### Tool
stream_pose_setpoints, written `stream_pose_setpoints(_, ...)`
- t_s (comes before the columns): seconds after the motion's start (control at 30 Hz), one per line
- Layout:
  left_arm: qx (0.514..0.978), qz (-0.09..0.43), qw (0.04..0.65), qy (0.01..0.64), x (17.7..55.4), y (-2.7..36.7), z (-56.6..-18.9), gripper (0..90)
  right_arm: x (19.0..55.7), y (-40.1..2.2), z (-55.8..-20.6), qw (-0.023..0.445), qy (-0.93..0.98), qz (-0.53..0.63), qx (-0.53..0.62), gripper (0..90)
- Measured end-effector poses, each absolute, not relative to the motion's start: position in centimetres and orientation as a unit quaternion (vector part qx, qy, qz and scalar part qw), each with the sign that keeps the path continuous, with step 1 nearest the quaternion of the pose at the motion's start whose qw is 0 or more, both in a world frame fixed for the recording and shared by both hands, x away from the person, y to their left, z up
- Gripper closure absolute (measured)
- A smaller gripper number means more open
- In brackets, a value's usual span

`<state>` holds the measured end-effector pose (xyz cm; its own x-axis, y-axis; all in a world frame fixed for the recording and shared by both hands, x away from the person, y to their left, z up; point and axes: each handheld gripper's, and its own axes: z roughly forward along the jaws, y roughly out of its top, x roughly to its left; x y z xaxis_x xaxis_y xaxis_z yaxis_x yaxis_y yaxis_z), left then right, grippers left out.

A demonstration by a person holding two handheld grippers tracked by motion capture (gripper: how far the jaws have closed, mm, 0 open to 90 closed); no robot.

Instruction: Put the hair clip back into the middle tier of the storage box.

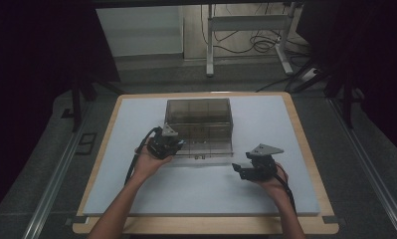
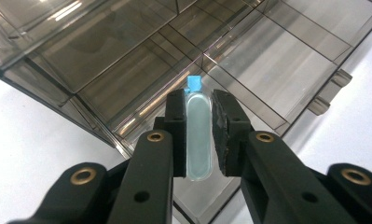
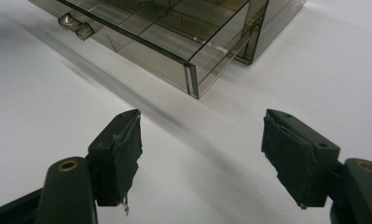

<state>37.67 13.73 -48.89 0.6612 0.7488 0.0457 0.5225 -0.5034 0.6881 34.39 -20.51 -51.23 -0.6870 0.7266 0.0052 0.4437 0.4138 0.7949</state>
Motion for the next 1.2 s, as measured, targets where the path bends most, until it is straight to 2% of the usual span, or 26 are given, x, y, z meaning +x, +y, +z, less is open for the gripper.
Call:
stream_pose_setpoints(0.67, 0.852, 0.169, 0.325, 0.374, 37.9, 13.4, -49.7, 76.1, 34.4, -20.6, -51.2, 0.174, 0.822, 0.408, 0.356, 27.8)
stream_pose_setpoints(1.0, 0.839, 0.171, 0.355, 0.374, 37.3, 14.0, -49.0, 60.7, 34.4, -20.6, -51.2, 0.174, 0.822, 0.408, 0.357, 27.8)
stream_pose_setpoints(1.2, 0.833, 0.165, 0.371, 0.375, 36.9, 14.7, -48.8, 48.2, 34.4, -20.6, -51.2, 0.174, 0.822, 0.408, 0.357, 27.8)
